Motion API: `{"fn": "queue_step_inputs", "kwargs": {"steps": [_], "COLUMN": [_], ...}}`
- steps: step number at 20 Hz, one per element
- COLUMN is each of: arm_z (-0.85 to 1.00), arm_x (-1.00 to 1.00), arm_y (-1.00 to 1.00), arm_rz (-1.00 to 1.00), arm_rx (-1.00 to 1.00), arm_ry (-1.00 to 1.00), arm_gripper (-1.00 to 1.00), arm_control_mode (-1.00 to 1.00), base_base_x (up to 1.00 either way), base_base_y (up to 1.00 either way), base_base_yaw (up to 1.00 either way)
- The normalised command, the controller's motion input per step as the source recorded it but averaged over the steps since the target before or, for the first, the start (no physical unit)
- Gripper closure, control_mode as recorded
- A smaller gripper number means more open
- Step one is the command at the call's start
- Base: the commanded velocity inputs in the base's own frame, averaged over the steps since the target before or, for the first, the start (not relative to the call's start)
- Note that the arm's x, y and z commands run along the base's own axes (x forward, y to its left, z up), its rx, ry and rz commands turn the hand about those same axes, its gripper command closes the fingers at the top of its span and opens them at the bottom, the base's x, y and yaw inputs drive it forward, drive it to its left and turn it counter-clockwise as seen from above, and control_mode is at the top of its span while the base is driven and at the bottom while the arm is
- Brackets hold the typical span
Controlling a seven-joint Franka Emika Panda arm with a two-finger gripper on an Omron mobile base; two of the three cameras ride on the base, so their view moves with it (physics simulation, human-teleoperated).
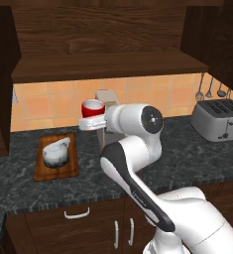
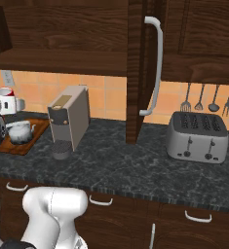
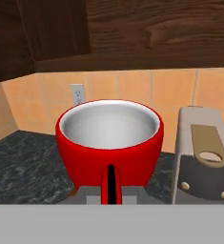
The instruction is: Pick the kettle from the counter and place it on the tray. Then pick the mug from the cabinet and place it on the tray. Then close the cabinet doors.
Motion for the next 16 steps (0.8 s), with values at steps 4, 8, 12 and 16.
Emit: {"fn": "queue_step_inputs", "kwargs": {"steps": [4, 8, 12, 16], "arm_z": [-0.62, -0.44, -0.31, -0.35], "arm_x": [0.17, 0.27, 0.24, 0.3], "arm_y": [0.49, 0.25, 0.03, 0.0], "arm_rz": [0.0, 0.0, 0.0, 0.0], "arm_rx": [0.0, 0.0, -0.02, -0.01], "arm_ry": [0.0, 0.0, 0.23, 0.33], "arm_gripper": [1.0, 1.0, 1.0, 1.0], "arm_control_mode": [-1.0, -1.0, -1.0, -1.0], "base_base_x": [0.0, 0.0, 0.0, 0.0], "base_base_y": [0.0, 0.0, 0.0, 0.0], "base_base_yaw": [0.0, 0.0, 0.0, 0.0]}}
